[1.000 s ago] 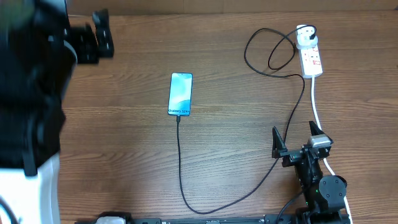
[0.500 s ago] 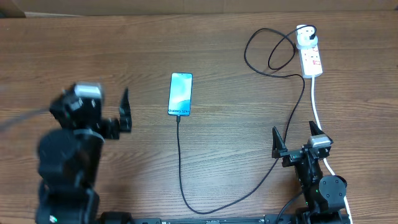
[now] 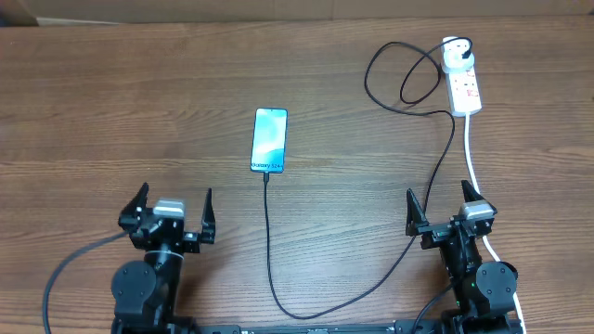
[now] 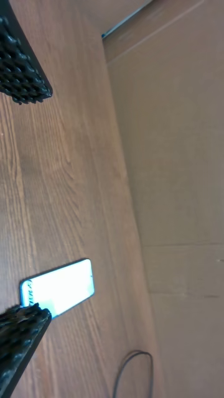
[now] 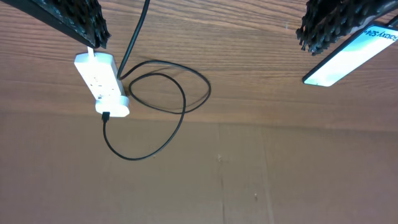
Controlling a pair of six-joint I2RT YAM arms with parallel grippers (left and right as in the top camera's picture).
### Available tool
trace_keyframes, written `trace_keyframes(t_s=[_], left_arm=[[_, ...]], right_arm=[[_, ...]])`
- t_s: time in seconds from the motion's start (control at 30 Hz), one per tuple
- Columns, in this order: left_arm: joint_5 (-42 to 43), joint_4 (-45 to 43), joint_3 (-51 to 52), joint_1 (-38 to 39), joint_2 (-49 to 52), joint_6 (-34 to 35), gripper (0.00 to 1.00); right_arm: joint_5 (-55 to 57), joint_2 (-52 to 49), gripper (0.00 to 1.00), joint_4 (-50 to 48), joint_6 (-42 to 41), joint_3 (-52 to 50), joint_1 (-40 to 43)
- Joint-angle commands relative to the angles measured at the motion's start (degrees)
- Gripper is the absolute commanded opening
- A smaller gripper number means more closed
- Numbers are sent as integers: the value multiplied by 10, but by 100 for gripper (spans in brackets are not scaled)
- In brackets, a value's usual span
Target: Plug charger to phone and switch on socket
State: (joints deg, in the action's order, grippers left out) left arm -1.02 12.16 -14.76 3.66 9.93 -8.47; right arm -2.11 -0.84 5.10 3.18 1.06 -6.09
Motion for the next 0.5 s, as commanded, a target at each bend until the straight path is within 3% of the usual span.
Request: trace_keyframes(t_s=[0.0,0.17,0.47], left_arm=[[7,-6,34,-6,-47,-42,99],[7,-6,78,-29,-98,-60,99],[4,-52,133,-32,-97,-130,100]], right_arm=[[6,7,100,-3,-1,-6,-3],[6,7,100,-3,-1,-6,-3],[6,7,100,-3,-1,-6,-3]])
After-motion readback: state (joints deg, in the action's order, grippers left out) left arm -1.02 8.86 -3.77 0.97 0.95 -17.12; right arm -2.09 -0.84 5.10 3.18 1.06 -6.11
